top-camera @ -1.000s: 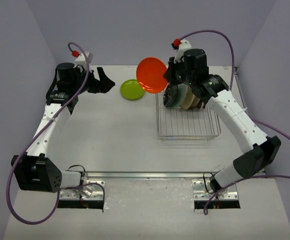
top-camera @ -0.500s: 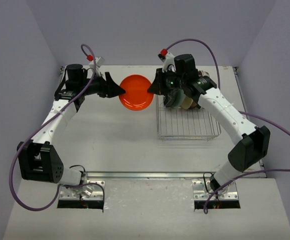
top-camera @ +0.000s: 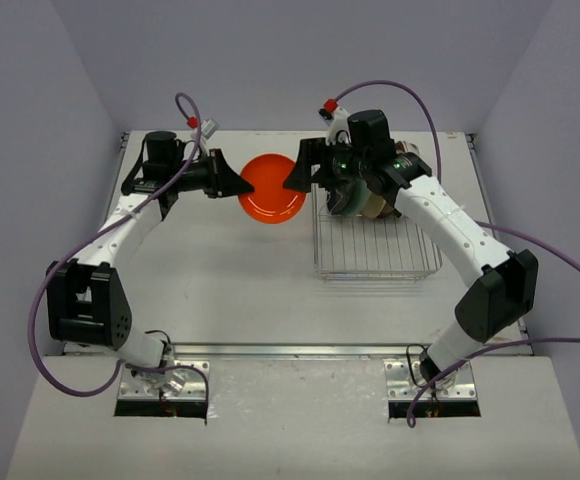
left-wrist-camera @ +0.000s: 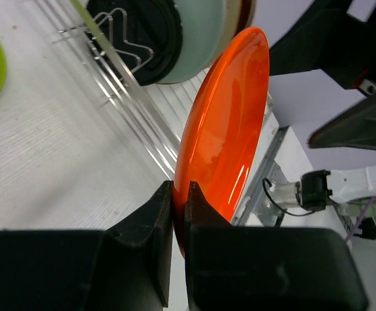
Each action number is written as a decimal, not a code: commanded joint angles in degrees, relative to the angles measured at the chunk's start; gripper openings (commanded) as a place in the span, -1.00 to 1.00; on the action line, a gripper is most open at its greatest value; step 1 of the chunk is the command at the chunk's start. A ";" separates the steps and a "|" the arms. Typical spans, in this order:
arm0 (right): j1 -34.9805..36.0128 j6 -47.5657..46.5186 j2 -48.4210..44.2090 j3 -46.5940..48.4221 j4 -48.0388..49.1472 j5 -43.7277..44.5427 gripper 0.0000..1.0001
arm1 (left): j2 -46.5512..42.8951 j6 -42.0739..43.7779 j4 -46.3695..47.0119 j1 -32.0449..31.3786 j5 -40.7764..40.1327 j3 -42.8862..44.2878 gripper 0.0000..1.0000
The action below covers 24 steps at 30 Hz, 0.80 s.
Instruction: Unload the plates from the dish rack
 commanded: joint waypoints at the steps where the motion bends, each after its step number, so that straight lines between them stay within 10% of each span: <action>1: -3.48 1.06 -1.26 -1.03 2.05 8.01 0.97 | 5.14 0.59 -0.09 2.09 -8.88 5.89 -1.00; 24: -11.44 2.47 -4.37 -7.57 2.26 8.68 0.98 | 47.16 -5.42 -4.47 2.74 -16.49 40.25 -1.00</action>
